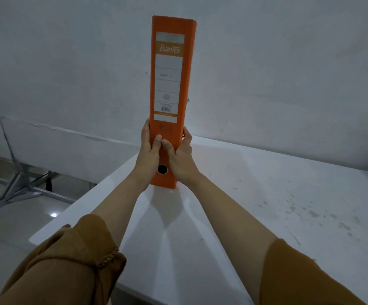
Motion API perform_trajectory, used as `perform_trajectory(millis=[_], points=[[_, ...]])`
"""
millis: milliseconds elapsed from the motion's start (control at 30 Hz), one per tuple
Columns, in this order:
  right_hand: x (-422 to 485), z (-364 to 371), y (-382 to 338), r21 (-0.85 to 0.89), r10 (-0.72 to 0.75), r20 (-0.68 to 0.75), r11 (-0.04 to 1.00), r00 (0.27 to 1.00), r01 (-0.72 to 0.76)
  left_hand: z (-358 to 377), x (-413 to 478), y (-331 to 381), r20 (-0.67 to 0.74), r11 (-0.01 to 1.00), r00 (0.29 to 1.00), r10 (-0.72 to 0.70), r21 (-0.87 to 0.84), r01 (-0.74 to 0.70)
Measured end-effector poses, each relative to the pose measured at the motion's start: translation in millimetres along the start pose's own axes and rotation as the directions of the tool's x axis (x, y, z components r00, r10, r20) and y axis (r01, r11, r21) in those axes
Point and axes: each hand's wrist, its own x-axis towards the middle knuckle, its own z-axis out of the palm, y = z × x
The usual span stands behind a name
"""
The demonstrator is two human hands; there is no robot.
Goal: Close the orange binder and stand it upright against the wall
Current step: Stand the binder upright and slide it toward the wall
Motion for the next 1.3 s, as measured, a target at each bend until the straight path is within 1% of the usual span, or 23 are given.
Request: perform_trajectory(millis=[200,333,600,933,1100,1300], points=[[31,6,11,0.010,0.014,0.017,1.000,1.000,-0.014,1,26,-23,-0.019,0.999,0.999,-0.027,0.018,0.028],[48,12,18,0.009,0.013,-0.006,1.000,1.000,-0.012,3,38,-38,-0.027,0.998,0.998,-0.050,0.029,0.051],[69,19,28,-0.015,0.014,-0.041,1.000,0.999,-0.015,3,59,-48,-0.023,1.000,0.999,-0.023,-0.002,0.023],[82,22,34,-0.062,0.003,-0.079,0.998,0.997,-0.008,3,75,-51,-0.030,0.998,0.998,-0.061,0.028,0.062],[87,22,34,-0.049,0.029,-0.058,0.998,0.998,-0.032,4,80,-54,-0.046,0.997,0.997,-0.066,0.034,0.068],[94,18,30,-0.066,0.077,0.016,0.995,0.997,-0.076,4,87,-56,-0.031,0.998,0.998,-0.060,0.020,0.061]])
